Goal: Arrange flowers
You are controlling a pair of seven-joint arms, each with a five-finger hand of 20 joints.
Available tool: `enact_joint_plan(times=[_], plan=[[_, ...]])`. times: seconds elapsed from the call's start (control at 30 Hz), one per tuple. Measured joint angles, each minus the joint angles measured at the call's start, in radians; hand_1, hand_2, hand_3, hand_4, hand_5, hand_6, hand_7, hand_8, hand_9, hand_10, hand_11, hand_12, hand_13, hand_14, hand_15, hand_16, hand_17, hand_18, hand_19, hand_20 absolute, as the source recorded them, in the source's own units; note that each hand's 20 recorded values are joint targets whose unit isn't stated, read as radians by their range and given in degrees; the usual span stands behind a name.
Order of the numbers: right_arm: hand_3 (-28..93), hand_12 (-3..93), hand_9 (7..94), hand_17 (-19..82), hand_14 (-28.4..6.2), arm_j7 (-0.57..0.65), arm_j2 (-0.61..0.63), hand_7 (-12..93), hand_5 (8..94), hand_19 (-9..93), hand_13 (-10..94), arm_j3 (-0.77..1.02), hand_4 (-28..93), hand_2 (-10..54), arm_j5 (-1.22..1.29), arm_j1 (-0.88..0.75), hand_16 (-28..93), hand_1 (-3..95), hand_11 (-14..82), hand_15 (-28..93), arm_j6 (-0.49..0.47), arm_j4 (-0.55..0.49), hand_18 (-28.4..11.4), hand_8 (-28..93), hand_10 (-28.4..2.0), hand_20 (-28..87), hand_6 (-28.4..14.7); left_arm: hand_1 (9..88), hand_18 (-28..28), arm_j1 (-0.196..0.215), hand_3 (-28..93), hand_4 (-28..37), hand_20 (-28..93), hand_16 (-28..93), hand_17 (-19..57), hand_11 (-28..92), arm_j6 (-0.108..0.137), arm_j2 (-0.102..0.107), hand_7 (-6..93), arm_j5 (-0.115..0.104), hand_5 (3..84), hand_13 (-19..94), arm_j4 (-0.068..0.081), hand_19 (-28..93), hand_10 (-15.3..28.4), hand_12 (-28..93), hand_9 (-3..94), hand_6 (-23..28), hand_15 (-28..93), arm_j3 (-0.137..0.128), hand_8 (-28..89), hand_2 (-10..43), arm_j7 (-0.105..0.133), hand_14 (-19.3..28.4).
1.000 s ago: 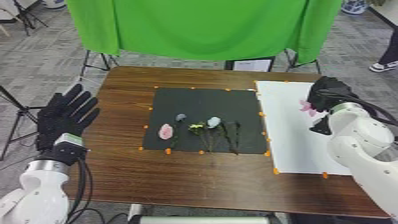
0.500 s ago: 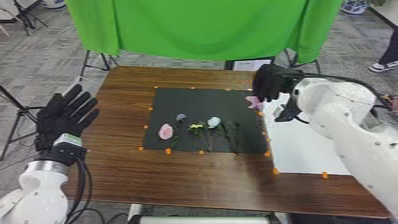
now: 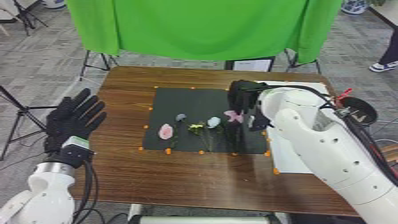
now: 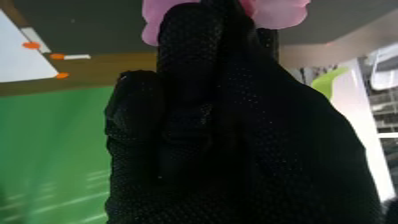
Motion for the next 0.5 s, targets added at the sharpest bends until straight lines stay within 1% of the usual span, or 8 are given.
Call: enact_joint_plan(times=[0.1, 0.2, 0.27, 0.37, 0.5], plan=[[66, 53.1, 82.2, 51, -2.7, -0.002, -0.007, 41, 66.3, 82, 80, -0.005, -28, -9.5, 0.0, -0.003, 47, 61.3, 17.2, 35, 0.0, 0.005, -12.4, 1, -6.5, 32, 1.7, 27.9, 15.4, 0.0, 72, -28.3, 10, -5, -7.6, 20, 0.001, 0.0, 11.5, 0.0, 42.4, 22, 0.0, 33, 16.0, 14, 33.9, 9.4, 33, 0.0, -7, 12.2, 0.002, 16.2], [65, 49.9, 80.1, 48, -1.9, -0.008, -0.01, 38, 64.3, 81, 78, -0.012, -28, -9.5, -0.002, -0.004, 50, 62.1, 15.3, 32, 0.004, 0.005, -13.2, -2, -6.1, 33, 1.6, 27.9, 15.4, 0.002, 72, -28.3, 10, -5, -7.6, 20, 0.003, 0.0, 11.5, 0.0, 41.6, 22, -0.001, 33, 16.0, 14, 34.0, 9.3, 33, -0.002, -7, 12.1, 0.005, 16.1], [64, 49.0, 79.7, 47, -1.9, -0.024, -0.014, 37, 63.8, 80, 78, -0.011, -28, -9.5, -0.02, -0.004, 50, 62.5, 14.4, 31, -0.002, 0.005, -13.4, -2, -6.0, 33, 1.6, 27.8, 15.5, 0.002, 72, -28.3, 10, -5, -7.6, 20, 0.009, 0.0, 11.6, -0.001, 41.5, 23, -0.001, 33, 15.9, 14, 34.0, 9.3, 33, -0.002, -7, 12.1, 0.012, 16.1], [64, 47.1, 78.9, 46, -1.8, -0.054, -0.022, 35, 63.2, 79, 77, -0.002, -28, -9.5, -0.048, -0.004, 50, 62.6, 12.7, 30, -0.048, 0.004, -13.7, -3, -6.0, 34, 1.9, 27.8, 15.5, 0.002, 72, -28.3, 10, -5, -7.6, 20, 0.016, 0.001, 12.0, -0.002, 41.6, 23, -0.001, 33, 15.9, 14, 34.1, 9.2, 34, -0.001, -7, 12.1, 0.02, 16.1], [64, 46.5, 78.7, 45, -2.1, -0.06, -0.023, 31, 62.4, 79, 76, -0.001, -28, -9.5, -0.059, -0.004, 50, 61.7, 12.2, 30, -0.092, 0.003, -14.0, -4, -6.1, 35, 2.1, 27.7, 15.5, 0.001, 72, -28.3, 10, -5, -7.6, 21, 0.017, 0.001, 12.0, -0.001, 41.6, 23, -0.001, 33, 15.8, 14, 34.1, 9.2, 34, -0.001, -7, 12.0, 0.021, 16.1]])
